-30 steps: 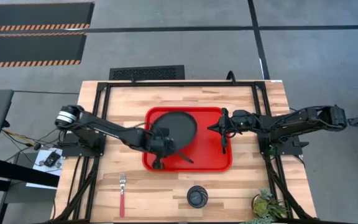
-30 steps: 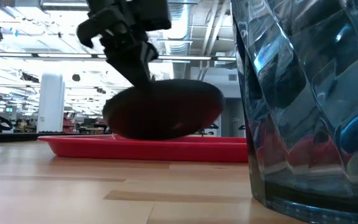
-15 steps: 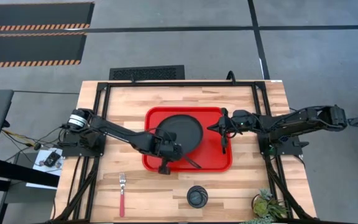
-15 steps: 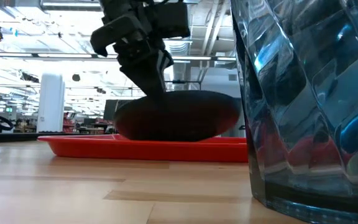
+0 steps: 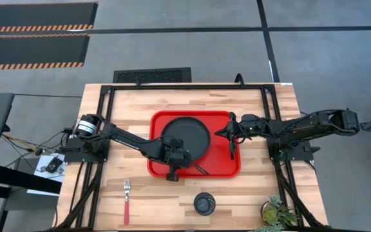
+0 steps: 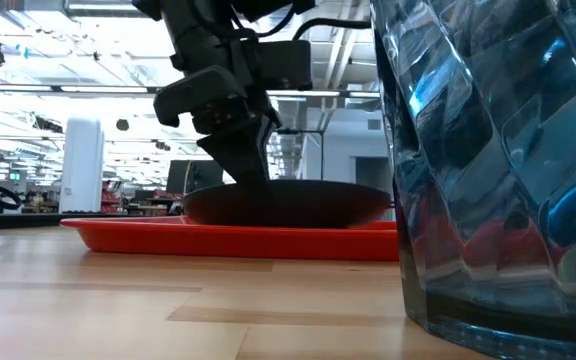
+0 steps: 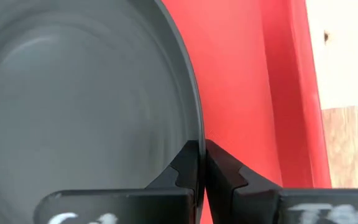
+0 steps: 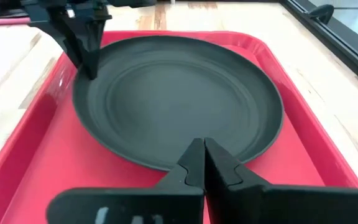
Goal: Pick and place plate/cup/fork/spoon on tray
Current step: Put the black plate in the center of the red serving tray
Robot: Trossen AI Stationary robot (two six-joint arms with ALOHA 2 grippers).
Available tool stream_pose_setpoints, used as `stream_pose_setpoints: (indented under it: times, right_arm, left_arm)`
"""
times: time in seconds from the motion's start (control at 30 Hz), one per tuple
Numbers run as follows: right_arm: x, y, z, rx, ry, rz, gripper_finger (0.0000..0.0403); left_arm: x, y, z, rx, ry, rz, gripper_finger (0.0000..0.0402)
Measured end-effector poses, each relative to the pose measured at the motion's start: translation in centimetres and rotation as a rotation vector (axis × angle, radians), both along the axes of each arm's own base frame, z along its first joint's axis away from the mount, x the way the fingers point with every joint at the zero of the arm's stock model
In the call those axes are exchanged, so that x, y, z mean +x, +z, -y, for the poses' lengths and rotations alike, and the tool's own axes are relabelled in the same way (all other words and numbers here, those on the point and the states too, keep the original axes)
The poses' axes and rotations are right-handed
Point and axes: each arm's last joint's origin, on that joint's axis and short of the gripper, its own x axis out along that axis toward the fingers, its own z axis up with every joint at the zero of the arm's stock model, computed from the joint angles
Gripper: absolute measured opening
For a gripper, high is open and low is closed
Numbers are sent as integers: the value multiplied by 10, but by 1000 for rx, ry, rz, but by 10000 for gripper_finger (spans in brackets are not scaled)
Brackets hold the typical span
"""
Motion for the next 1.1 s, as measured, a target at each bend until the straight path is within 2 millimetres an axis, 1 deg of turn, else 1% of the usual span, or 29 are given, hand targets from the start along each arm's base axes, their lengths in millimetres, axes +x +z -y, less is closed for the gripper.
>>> stream_pose_setpoints:
  times: [0.33, 0.77, 1.1]
  right_arm:
    - [0, 0, -1, 0, 6, -3, 13]
    - [0, 0, -1, 0, 7, -3, 13]
    - [0, 0, -1, -1, 6, -3, 14]
  left_arm:
    - [-2, -1, -4, -48, 45, -34, 0]
    - [5, 1, -1, -99, 31, 44, 0]
    - [5, 1, -3, -101, 47, 45, 0]
